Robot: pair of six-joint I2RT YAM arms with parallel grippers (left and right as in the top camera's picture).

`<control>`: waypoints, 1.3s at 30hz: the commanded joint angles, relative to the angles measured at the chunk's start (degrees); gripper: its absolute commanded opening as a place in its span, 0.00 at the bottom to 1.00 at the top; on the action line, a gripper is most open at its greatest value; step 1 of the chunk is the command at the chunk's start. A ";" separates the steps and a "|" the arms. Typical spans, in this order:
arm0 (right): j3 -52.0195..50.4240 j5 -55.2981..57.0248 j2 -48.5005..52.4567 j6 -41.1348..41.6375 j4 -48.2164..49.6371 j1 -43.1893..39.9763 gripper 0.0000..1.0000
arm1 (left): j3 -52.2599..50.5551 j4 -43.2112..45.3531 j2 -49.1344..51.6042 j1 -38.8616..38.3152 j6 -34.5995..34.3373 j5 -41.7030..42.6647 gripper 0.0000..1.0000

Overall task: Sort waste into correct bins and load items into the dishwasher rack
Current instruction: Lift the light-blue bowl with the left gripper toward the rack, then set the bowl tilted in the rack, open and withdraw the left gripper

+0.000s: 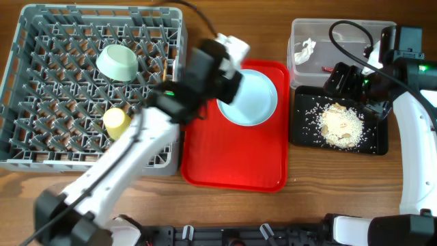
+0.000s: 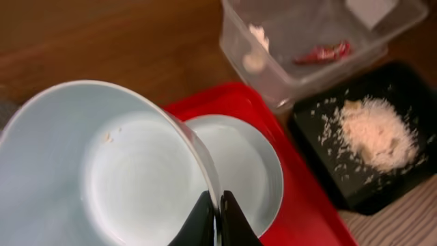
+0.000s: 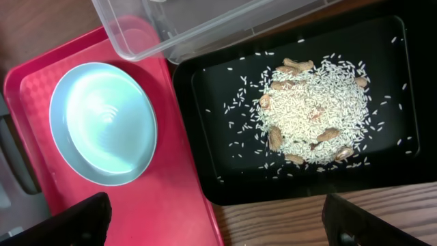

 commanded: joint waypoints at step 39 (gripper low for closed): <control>0.17 0.94 -0.63 0.22 -2.19 -0.20 1.00 | 0.37 38.66 27.82 46.16 -29.33 67.34 0.04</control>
